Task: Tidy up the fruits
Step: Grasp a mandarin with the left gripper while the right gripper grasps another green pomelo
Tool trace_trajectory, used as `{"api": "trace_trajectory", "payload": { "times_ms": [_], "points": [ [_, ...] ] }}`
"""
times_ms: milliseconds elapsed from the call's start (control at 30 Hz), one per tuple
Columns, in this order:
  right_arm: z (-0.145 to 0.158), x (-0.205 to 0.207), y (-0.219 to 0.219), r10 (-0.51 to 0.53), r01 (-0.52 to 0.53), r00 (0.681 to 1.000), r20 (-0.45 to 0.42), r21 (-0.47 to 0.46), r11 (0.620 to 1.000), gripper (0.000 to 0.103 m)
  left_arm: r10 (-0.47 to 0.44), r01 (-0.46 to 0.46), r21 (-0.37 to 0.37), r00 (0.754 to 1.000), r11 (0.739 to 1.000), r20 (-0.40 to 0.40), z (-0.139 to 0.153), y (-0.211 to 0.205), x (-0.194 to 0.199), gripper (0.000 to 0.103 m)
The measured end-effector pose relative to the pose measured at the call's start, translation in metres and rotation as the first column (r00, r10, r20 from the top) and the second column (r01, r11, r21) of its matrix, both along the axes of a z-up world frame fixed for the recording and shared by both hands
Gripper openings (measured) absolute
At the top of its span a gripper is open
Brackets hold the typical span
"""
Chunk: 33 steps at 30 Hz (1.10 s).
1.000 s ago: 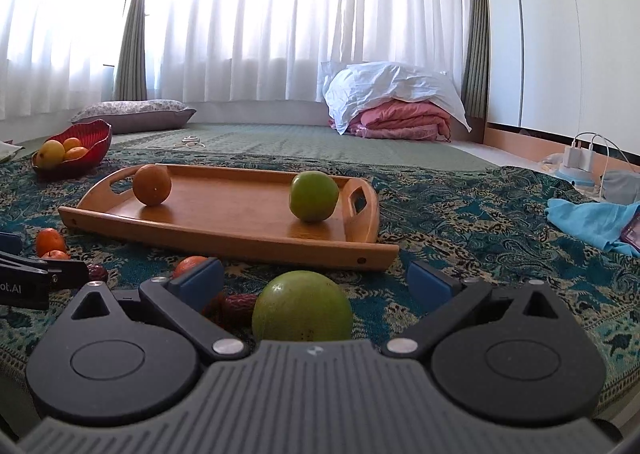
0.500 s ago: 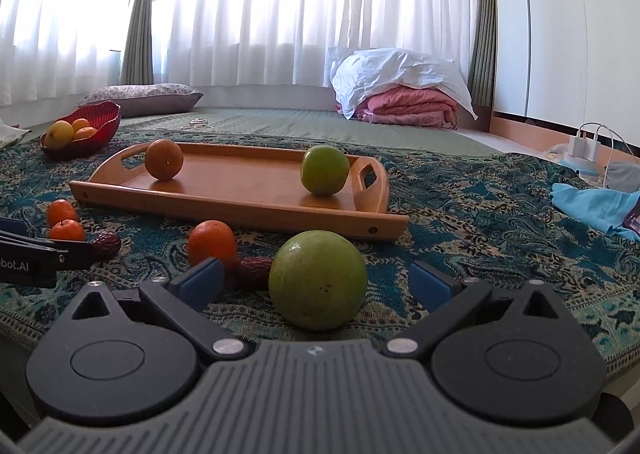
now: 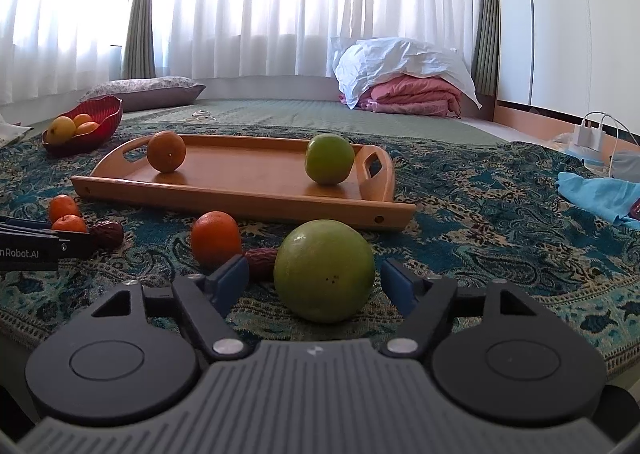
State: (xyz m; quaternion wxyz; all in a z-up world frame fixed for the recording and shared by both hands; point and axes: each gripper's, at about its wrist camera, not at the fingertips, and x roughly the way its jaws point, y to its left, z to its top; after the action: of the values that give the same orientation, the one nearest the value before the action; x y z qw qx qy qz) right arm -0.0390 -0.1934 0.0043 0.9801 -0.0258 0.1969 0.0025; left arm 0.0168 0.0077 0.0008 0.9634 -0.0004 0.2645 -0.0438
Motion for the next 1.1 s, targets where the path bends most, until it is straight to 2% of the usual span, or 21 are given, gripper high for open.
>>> {"api": "trace_trajectory", "payload": {
  "times_ms": [167,467,700,767,1100],
  "points": [
    [-0.002,0.003,0.000,-0.007,0.007,1.000,-0.010,0.005,1.000,0.072,-0.004,0.004,-0.004,1.000,1.000,-0.002,-0.001,0.000,0.003,0.047],
    [-0.006,0.011,-0.002,-0.013,0.014,1.000,-0.022,0.011,1.000,0.065,0.005,-0.005,-0.001,1.000,1.000,0.002,-0.004,-0.004,0.006,0.046],
    [-0.008,0.015,-0.002,-0.018,0.018,0.999,-0.029,0.009,1.000,0.063,0.003,-0.003,0.005,1.000,1.000,0.011,-0.005,-0.004,0.007,0.039],
    [-0.008,0.016,-0.002,-0.019,0.019,0.999,-0.030,0.007,1.000,0.062,0.010,-0.011,0.011,1.000,1.000,0.014,-0.005,-0.003,0.007,0.032],
    [-0.009,0.018,-0.001,-0.014,0.013,1.000,-0.028,-0.007,1.000,0.061,0.003,-0.003,0.018,1.000,1.000,0.022,-0.005,-0.002,0.005,0.032]
  ]
}}
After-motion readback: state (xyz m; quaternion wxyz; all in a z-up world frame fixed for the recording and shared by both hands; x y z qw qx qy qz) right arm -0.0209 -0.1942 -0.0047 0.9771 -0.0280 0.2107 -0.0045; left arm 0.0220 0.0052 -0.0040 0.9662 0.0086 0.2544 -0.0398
